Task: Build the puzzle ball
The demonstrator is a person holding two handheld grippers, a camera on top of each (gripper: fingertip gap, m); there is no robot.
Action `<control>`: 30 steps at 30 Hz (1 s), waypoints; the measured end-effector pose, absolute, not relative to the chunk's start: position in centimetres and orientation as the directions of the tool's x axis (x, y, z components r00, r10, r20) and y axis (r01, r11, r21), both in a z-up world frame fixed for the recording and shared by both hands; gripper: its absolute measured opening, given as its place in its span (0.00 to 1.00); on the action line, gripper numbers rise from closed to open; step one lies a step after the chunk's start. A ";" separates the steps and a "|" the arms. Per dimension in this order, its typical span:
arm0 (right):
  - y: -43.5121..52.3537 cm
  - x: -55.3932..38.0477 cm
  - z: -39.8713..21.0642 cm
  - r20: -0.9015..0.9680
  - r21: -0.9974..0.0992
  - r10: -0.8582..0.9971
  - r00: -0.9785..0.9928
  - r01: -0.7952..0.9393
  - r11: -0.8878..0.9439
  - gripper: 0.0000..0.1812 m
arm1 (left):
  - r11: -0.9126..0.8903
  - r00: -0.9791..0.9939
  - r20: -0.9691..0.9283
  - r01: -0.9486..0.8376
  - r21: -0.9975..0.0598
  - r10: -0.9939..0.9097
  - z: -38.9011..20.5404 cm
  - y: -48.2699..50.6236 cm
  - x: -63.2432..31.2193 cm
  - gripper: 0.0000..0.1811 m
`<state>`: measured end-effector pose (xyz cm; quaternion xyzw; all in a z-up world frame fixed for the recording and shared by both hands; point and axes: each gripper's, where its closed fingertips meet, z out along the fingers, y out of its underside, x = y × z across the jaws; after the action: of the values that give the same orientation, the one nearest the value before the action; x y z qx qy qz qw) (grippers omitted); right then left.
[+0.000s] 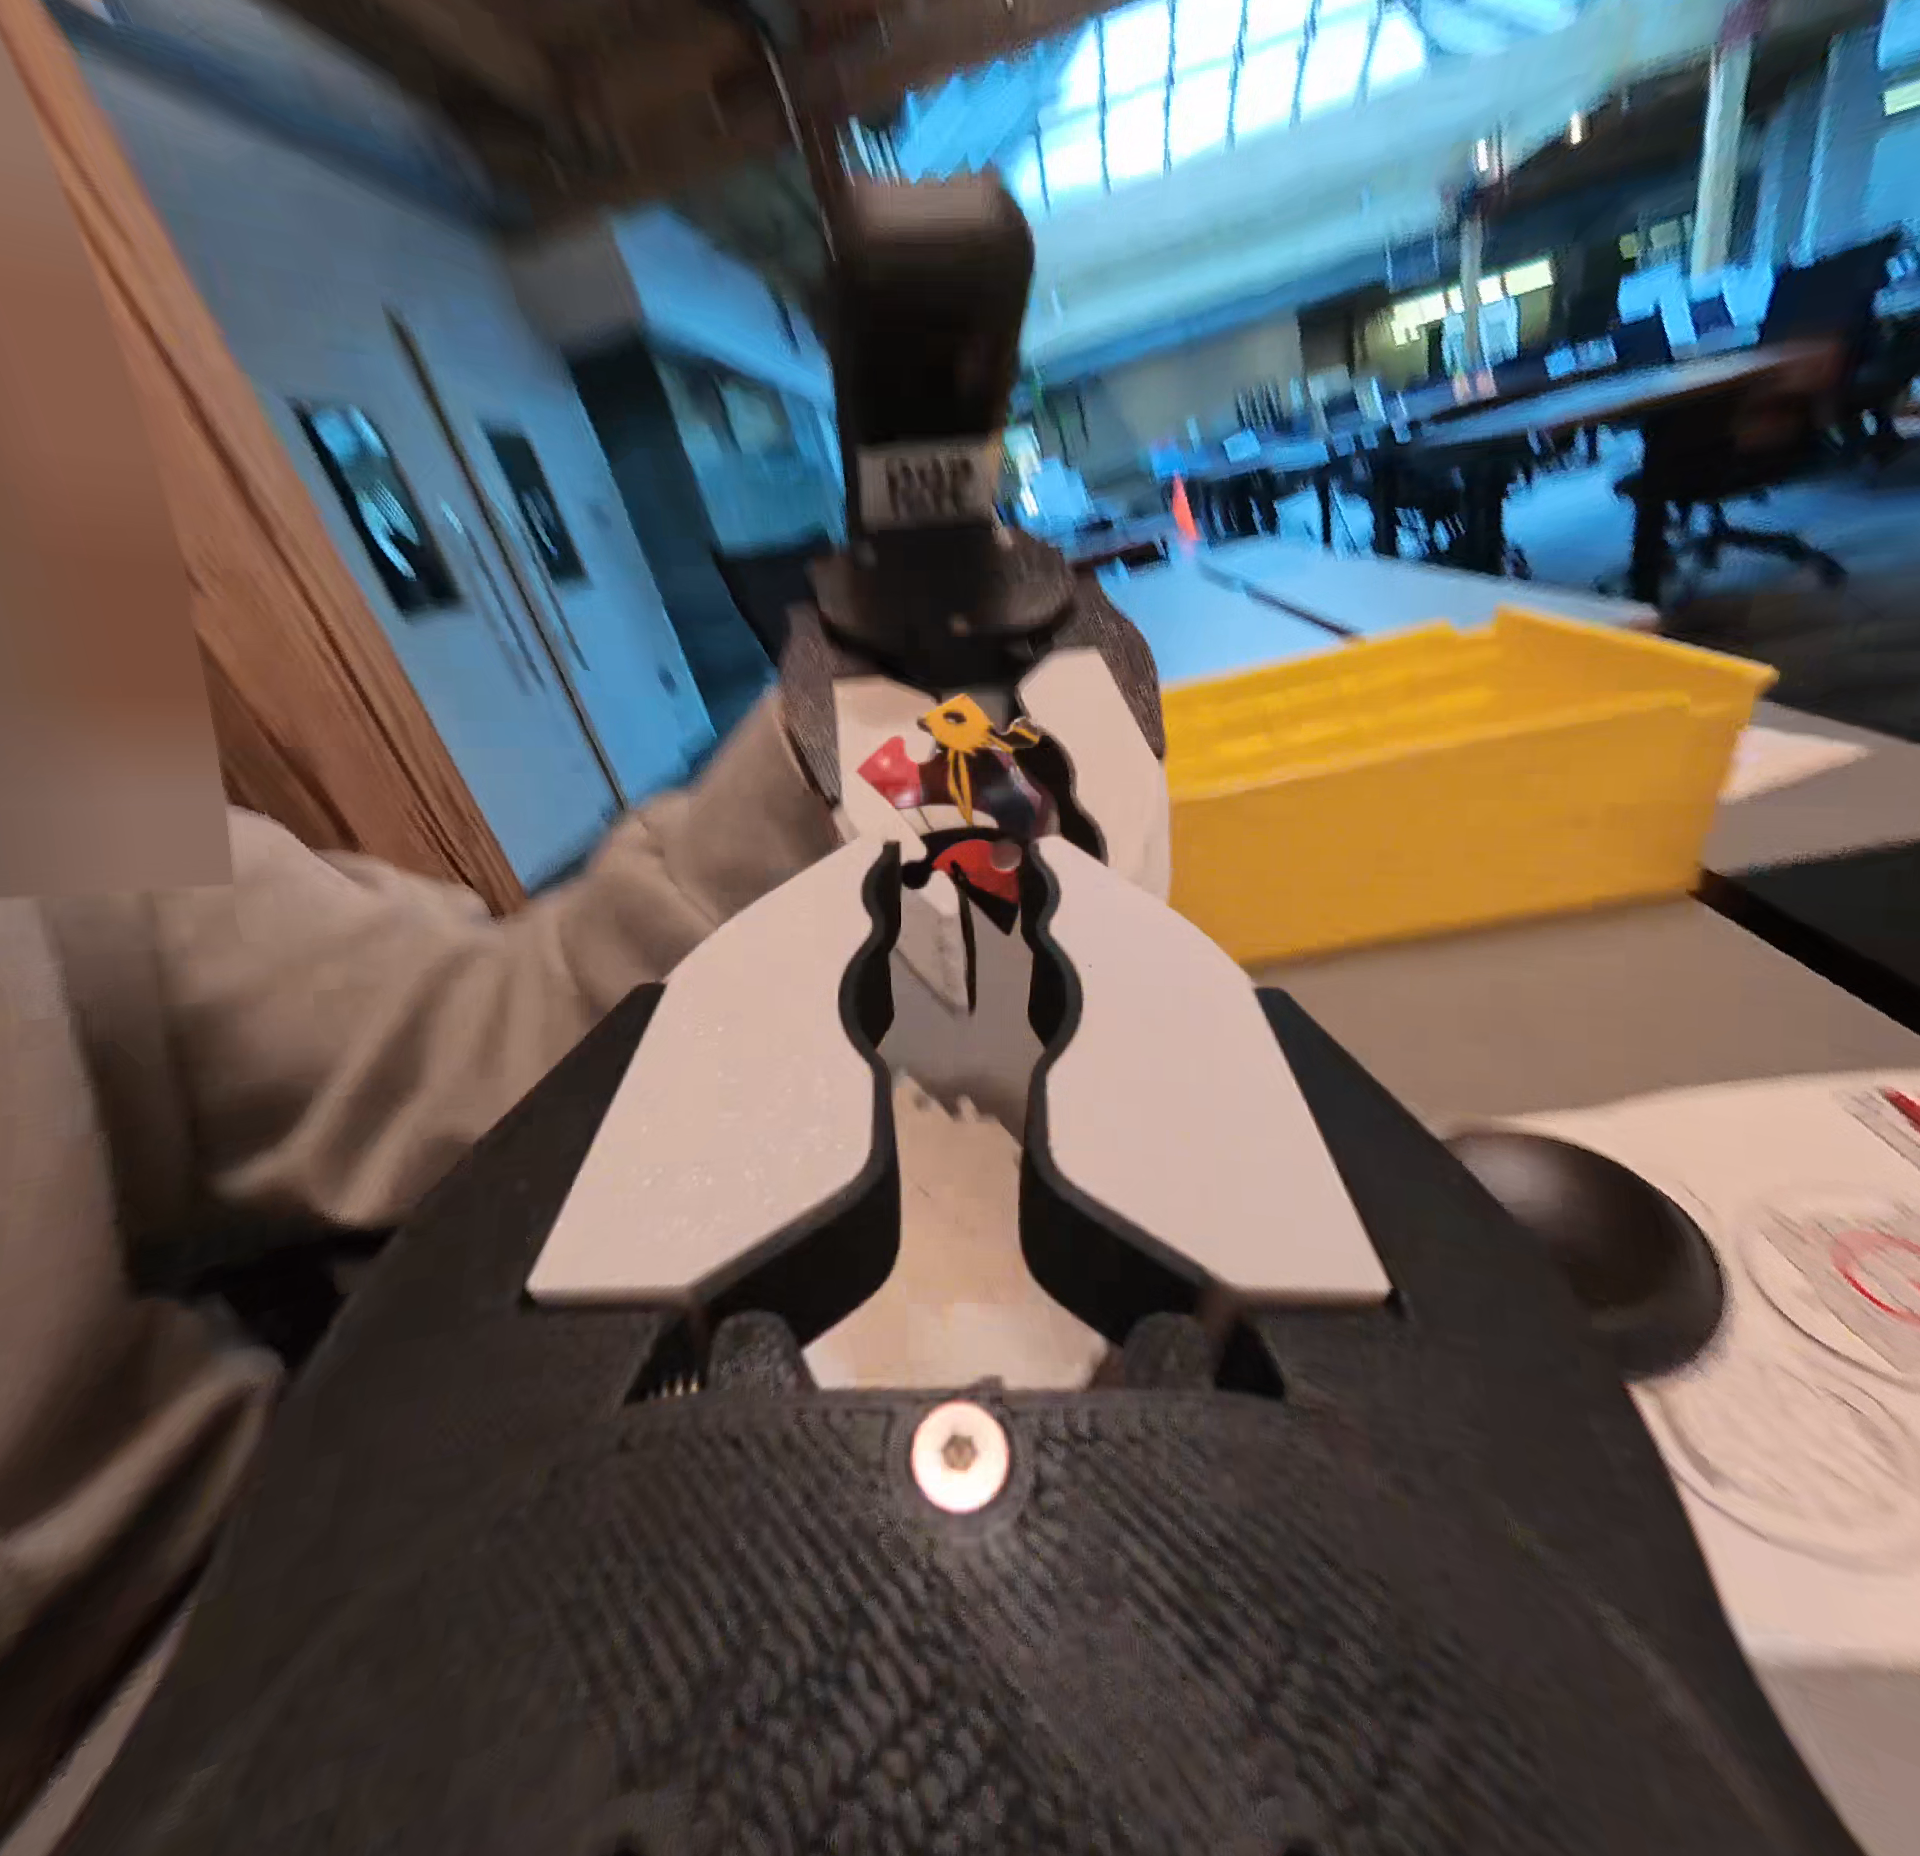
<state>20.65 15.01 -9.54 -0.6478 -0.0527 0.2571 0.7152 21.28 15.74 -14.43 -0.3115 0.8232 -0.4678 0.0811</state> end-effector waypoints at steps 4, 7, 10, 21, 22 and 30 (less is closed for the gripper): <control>14.0 20.6 -7.5 -0.295 -0.883 0.538 0.790 -0.440 0.162 0.12 | 0.215 -0.836 0.260 -0.402 -0.890 -0.483 -11.8 14.1 20.8 0.14; 13.5 20.5 -6.9 -0.260 -0.867 0.563 0.784 -0.446 0.221 0.12 | 0.100 -0.861 0.351 -0.412 -0.906 -0.367 -10.1 13.2 20.0 0.13; 13.1 19.9 -6.3 -0.184 -0.872 0.571 0.800 -0.401 0.281 0.12 | 0.006 -0.866 0.433 -0.448 -0.894 -0.251 -8.6 12.5 19.4 0.12; 12.7 18.3 -5.2 -0.048 -0.883 0.567 0.822 -0.300 0.361 0.12 | -0.089 -0.858 0.509 -0.503 -0.860 -0.065 -7.2 11.6 18.7 0.02; 12.7 18.4 -5.1 -0.053 -0.884 0.560 0.827 -0.300 0.359 0.12 | -0.097 -0.859 0.509 -0.503 -0.859 -0.058 -7.1 11.7 18.8 0.02; 13.0 21.0 -7.2 -0.013 -0.969 0.355 0.935 -0.099 0.226 0.18 | 0.005 -0.833 0.423 -0.455 -0.890 -0.357 -10.0 14.6 21.2 0.01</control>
<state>21.04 13.02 -7.23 -0.6046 -0.1058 0.1464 0.7758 21.21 14.61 -10.05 -0.2868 0.7079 -0.6444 -0.0381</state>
